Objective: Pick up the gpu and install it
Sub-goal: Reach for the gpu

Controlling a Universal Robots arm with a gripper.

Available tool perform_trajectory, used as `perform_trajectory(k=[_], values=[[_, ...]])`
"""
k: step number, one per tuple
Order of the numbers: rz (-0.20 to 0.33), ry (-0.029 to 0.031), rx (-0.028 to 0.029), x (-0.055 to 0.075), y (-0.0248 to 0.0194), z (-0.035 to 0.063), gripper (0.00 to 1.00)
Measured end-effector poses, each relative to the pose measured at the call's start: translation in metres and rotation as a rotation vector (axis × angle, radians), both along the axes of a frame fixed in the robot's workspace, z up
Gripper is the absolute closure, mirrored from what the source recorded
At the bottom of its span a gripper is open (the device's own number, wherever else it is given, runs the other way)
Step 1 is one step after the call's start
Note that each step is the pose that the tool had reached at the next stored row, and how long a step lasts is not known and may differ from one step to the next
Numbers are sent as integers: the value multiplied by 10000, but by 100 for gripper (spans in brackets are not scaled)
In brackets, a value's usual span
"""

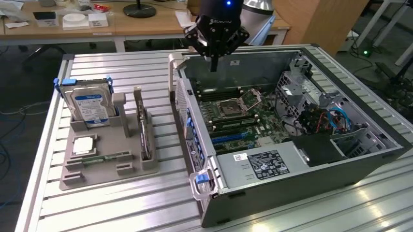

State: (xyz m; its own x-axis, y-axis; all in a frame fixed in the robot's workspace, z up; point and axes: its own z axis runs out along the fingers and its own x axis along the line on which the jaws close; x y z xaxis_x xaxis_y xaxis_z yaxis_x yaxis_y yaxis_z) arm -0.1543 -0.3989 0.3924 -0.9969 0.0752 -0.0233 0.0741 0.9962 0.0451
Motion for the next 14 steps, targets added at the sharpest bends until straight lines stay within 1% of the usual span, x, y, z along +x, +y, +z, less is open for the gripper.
perform_trajectory(k=[14], values=[[-1,0,1,-320,0,0,89]])
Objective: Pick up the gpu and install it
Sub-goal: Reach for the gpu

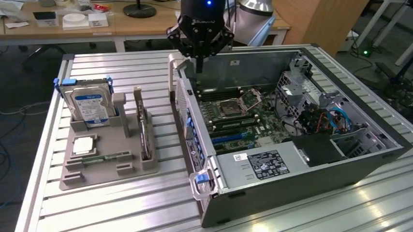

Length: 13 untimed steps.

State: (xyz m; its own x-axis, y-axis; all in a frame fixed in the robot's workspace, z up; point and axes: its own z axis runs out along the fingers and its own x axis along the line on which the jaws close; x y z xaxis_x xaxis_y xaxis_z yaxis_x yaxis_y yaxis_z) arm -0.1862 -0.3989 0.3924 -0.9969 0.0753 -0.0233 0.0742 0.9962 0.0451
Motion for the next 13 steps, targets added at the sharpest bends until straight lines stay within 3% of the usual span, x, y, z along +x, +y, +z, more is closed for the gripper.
perform_trajectory(k=[13], values=[[-1,1,-1,-295,0,0,89]])
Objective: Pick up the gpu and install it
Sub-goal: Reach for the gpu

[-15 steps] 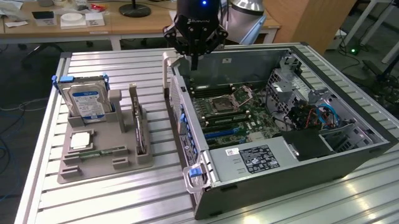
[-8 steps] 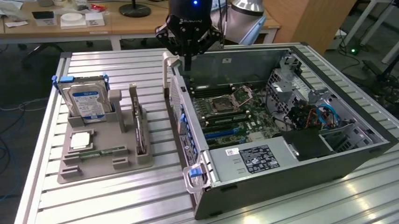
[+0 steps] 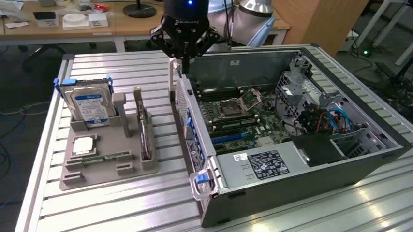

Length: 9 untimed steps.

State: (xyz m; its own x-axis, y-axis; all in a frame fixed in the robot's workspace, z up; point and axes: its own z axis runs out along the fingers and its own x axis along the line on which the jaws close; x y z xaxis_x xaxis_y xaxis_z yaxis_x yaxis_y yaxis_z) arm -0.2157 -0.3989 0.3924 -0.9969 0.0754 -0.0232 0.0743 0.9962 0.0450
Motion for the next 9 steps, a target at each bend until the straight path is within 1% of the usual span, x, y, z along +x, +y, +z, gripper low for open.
perform_trajectory(k=[9], values=[[0,-1,1,-232,0,-2,89]])
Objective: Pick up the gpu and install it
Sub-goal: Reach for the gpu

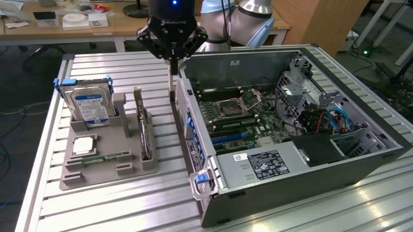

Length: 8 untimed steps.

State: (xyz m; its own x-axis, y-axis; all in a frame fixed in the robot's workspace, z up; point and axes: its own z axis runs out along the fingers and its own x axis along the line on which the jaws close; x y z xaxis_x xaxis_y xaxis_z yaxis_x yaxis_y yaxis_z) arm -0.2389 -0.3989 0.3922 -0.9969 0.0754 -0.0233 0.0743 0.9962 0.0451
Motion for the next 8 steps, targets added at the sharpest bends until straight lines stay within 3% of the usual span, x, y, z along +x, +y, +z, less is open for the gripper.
perform_trajectory(k=[8], values=[[0,0,-1,-221,0,-2,89]])
